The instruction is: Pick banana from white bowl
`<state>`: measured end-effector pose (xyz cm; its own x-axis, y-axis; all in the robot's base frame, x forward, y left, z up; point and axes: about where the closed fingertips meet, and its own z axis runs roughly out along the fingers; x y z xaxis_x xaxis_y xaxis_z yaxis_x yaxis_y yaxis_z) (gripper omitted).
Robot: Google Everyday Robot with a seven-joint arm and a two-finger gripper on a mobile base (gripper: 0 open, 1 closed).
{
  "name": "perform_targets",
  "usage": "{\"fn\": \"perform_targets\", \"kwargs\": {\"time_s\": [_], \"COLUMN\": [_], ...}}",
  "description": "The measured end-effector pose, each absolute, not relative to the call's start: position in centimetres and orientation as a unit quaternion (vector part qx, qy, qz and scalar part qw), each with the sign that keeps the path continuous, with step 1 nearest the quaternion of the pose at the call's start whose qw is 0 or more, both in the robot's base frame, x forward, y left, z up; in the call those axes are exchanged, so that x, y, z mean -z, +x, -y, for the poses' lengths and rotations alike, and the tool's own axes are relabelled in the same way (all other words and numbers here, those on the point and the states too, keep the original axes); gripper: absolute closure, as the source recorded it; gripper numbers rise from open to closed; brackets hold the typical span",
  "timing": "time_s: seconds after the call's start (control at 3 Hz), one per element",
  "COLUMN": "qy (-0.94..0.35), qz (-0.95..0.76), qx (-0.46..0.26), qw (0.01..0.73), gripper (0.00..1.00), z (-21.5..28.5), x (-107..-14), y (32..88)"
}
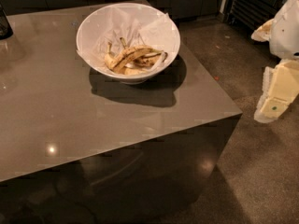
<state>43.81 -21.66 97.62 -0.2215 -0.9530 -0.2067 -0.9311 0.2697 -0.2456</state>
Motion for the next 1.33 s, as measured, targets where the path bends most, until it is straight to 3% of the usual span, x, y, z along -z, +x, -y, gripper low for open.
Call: {"fn": "perform_targets", "kwargs": {"time_s": [0.67,1.33], "qy": [-0.615,-0.678], "qz": [-0.771,-0.72], "qx": [0.054,0.104], "qw": [0.154,0.106], "gripper": [0.0,0.0], "z": [21.4,19.8], "x": [-98.0,-99.8], "y": [44.2,49.9]}}
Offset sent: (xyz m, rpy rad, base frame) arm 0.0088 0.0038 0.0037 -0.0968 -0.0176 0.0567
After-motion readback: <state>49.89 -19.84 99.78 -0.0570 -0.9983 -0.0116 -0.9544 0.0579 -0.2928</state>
